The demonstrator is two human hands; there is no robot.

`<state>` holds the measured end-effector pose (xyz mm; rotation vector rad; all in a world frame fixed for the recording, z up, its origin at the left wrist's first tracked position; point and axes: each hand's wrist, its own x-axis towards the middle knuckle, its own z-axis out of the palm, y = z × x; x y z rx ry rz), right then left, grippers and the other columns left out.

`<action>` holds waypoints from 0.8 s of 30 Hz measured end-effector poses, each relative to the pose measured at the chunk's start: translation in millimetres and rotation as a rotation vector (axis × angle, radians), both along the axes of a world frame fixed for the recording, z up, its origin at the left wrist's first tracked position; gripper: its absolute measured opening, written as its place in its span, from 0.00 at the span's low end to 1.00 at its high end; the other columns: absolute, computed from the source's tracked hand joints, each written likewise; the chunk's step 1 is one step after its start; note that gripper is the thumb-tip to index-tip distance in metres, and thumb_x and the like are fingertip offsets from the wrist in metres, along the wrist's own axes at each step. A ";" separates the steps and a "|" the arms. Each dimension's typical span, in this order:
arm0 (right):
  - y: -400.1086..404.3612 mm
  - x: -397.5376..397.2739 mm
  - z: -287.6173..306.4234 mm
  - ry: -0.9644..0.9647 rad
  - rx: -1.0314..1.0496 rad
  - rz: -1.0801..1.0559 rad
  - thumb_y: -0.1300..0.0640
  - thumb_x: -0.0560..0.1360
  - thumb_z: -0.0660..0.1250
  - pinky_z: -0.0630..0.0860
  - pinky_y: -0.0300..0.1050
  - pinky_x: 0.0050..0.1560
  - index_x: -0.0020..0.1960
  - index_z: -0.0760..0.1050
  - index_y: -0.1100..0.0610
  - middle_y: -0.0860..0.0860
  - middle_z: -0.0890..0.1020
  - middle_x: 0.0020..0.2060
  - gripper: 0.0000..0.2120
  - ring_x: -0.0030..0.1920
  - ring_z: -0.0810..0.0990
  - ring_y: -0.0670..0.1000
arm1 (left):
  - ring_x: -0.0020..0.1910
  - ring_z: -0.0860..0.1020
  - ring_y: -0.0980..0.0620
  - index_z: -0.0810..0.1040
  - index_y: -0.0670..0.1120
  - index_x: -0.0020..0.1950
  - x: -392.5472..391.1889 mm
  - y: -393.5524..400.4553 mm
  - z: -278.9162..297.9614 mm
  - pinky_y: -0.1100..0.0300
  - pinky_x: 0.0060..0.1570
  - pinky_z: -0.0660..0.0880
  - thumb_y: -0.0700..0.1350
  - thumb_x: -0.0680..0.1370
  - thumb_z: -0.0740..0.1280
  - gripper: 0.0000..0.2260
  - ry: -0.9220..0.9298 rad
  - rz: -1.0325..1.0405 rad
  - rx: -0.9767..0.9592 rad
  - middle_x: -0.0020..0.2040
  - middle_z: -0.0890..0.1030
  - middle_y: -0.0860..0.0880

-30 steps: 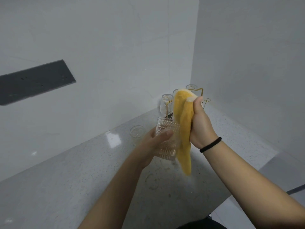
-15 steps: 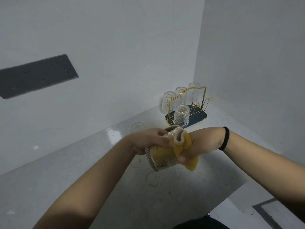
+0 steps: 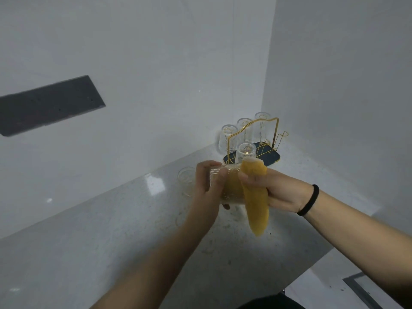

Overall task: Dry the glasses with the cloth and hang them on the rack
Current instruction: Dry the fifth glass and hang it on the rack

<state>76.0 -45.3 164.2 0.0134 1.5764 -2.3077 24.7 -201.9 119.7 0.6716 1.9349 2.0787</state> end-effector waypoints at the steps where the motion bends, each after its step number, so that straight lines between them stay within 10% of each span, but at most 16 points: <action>1: -2.4 2.0 4.7 0.033 0.062 0.050 0.52 0.67 0.70 0.76 0.46 0.57 0.57 0.75 0.56 0.56 0.81 0.55 0.20 0.55 0.80 0.54 | 0.34 0.81 0.52 0.71 0.53 0.54 -3.0 -1.1 3.0 0.60 0.24 0.75 0.60 0.74 0.62 0.14 -0.049 -0.021 0.002 0.47 0.77 0.48; 7: -18.1 8.3 3.2 0.580 1.146 0.324 0.49 0.78 0.57 0.52 0.15 0.54 0.66 0.70 0.55 0.43 0.74 0.61 0.19 0.59 0.67 0.35 | 0.31 0.79 0.51 0.81 0.47 0.49 -25.7 -8.5 24.8 0.60 0.31 0.75 0.61 0.77 0.61 0.19 -0.659 -0.296 -0.197 0.36 0.81 0.48; 10: -13.4 -0.3 7.1 0.566 1.057 0.244 0.52 0.77 0.61 0.66 0.22 0.54 0.58 0.75 0.52 0.35 0.74 0.52 0.11 0.49 0.70 0.26 | 0.41 0.82 0.48 0.78 0.47 0.61 -31.2 -8.6 21.2 0.57 0.34 0.79 0.64 0.77 0.59 0.24 -0.606 -0.301 -0.176 0.47 0.83 0.46; 14: -2.8 -10.5 5.0 0.062 0.157 -0.086 0.56 0.70 0.65 0.78 0.44 0.52 0.55 0.75 0.56 0.53 0.81 0.53 0.14 0.49 0.81 0.47 | 0.43 0.80 0.51 0.67 0.58 0.60 -22.3 -3.7 -1.4 0.57 0.29 0.78 0.62 0.74 0.59 0.16 0.123 -0.039 -0.125 0.51 0.76 0.51; 16: -6.8 -11.0 -0.8 0.019 0.016 -0.064 0.56 0.70 0.64 0.79 0.43 0.50 0.56 0.75 0.58 0.55 0.81 0.53 0.16 0.53 0.81 0.53 | 0.36 0.79 0.51 0.68 0.56 0.56 -21.8 -1.4 -5.3 0.57 0.26 0.76 0.60 0.74 0.60 0.14 0.179 -0.004 -0.053 0.46 0.76 0.50; 21: -14.9 -2.2 -22.8 0.556 1.110 0.187 0.55 0.77 0.62 0.64 0.23 0.54 0.62 0.72 0.58 0.47 0.77 0.57 0.15 0.57 0.72 0.35 | 0.29 0.79 0.52 0.74 0.48 0.56 -35.0 -6.0 10.2 0.62 0.23 0.72 0.64 0.76 0.62 0.20 -0.409 -0.139 -0.273 0.41 0.81 0.46; 24: -11.3 -1.1 -30.8 0.621 1.127 0.197 0.53 0.77 0.62 0.58 0.21 0.59 0.65 0.70 0.56 0.39 0.71 0.61 0.18 0.61 0.67 0.35 | 0.31 0.81 0.50 0.75 0.47 0.60 -34.9 -12.8 9.9 0.62 0.25 0.75 0.66 0.76 0.59 0.25 -0.505 -0.255 -0.388 0.41 0.83 0.47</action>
